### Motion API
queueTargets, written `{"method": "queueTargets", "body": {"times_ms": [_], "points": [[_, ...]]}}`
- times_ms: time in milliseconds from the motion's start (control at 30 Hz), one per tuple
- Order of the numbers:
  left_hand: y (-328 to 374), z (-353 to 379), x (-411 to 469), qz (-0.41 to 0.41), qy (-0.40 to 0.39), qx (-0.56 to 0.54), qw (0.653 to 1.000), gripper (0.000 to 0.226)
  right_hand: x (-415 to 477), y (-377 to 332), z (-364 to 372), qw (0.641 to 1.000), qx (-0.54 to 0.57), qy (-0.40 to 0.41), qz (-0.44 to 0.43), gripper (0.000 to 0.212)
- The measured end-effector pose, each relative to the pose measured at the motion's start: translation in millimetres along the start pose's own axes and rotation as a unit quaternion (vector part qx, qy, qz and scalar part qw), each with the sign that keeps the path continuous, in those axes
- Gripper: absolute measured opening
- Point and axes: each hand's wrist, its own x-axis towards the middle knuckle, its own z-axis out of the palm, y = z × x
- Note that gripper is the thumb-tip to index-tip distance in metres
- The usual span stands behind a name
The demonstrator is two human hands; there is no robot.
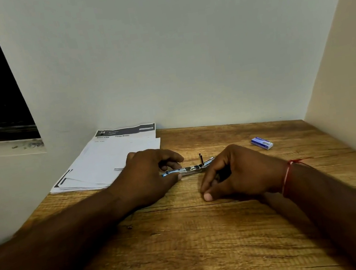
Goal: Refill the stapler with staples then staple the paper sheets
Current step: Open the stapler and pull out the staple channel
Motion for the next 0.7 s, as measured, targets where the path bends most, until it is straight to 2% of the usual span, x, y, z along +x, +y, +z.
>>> {"method": "queueTargets", "body": {"times_ms": [167, 233, 300, 400, 467, 567, 600, 700], "points": [[0, -1, 1, 0.006, -0.001, 0.0, 1.0, 0.036, -4, 3, -10, 0.998, 0.024, -0.056, -0.003, 0.025], [1, -1, 2, 0.004, -0.002, 0.007, 1.0, 0.037, -6, 7, -19, 0.999, 0.03, -0.025, -0.008, 0.027], [1, -1, 3, 0.003, -0.003, 0.011, 1.0, 0.037, -4, 19, -33, 0.993, 0.06, 0.101, -0.001, 0.029], [0, -1, 3, 0.001, -0.005, 0.012, 1.0, 0.038, -1, 53, -57, 0.944, 0.005, 0.324, 0.068, 0.025], [0, -1, 2, 0.002, -0.005, 0.015, 1.0, 0.039, -2, 81, -71, 0.91, -0.043, 0.385, 0.149, 0.03], [-1, -1, 2, 0.007, -0.005, 0.025, 1.0, 0.039, -5, 111, -83, 0.899, -0.072, 0.345, 0.262, 0.063], [-1, -1, 2, 0.008, -0.005, 0.027, 1.0, 0.039, -4, 117, -83, 0.899, -0.076, 0.326, 0.281, 0.066], [0, -1, 2, 0.005, -0.002, 0.027, 1.0, 0.039, 1, 129, -76, 0.9, -0.086, 0.319, 0.285, 0.047]]}}
